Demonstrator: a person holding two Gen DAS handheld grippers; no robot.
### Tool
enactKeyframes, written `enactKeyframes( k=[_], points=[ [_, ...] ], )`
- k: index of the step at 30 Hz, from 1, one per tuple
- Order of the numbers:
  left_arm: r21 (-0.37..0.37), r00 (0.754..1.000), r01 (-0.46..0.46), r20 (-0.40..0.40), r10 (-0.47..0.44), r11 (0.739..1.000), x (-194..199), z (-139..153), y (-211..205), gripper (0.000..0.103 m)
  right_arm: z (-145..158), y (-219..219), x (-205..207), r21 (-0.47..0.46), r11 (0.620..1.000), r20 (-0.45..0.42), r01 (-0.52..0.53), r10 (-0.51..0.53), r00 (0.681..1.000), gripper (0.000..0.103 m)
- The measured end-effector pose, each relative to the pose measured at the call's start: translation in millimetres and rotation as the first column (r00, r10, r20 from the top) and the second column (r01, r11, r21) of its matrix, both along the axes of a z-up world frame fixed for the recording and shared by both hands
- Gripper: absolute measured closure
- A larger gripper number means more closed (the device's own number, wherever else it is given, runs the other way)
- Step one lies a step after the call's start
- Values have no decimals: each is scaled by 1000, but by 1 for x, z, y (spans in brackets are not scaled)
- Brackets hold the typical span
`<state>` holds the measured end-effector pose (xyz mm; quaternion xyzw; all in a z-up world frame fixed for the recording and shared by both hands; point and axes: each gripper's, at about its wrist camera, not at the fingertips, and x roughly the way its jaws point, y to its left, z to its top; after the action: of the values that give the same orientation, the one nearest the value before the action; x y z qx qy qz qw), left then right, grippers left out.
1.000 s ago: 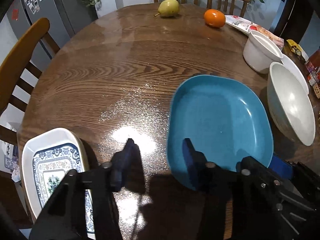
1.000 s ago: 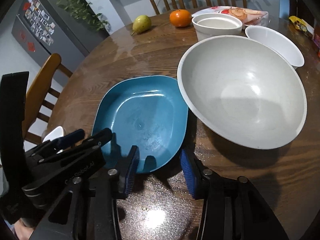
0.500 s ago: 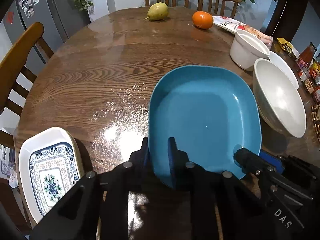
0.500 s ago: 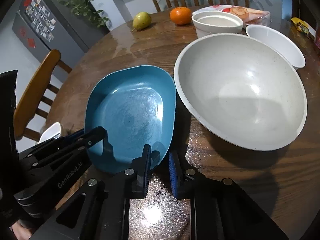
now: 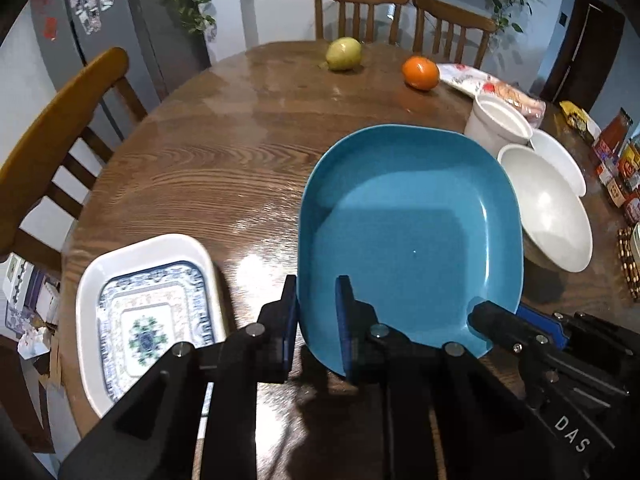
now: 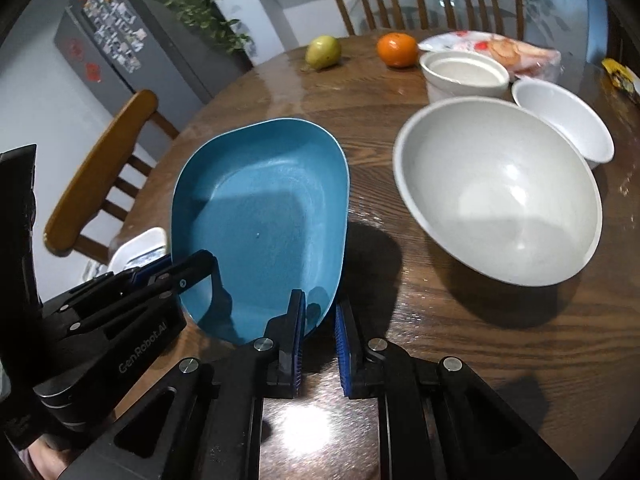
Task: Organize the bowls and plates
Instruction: 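Carry the teal plate with both grippers and lower it onto the patterned plates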
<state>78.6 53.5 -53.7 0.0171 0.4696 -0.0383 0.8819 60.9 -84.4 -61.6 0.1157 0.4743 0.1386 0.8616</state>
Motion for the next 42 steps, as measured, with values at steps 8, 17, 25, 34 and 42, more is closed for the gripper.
enactKeyframes(
  k=[8,17,25,34,42],
  points=[
    [10,995,-80,58,79,997,-18,22,22,88,20,24,-8,7,996,44,-89,88,995,87],
    [12,981,-177,78,175,984,-37,29,51,88,28,52,-12,9,983,53,-184,183,982,87],
    [17,966,-251,72,249,968,-48,28,80,88,25,84,-12,1,963,42,-269,269,962,87],
    [25,951,-309,38,308,951,-52,17,110,88,13,115,-10,-8,942,5,-335,335,942,87],
    [24,937,-348,-21,348,937,-52,0,135,88,3,141,-4,-24,923,-32,-384,383,923,87]
  ],
)
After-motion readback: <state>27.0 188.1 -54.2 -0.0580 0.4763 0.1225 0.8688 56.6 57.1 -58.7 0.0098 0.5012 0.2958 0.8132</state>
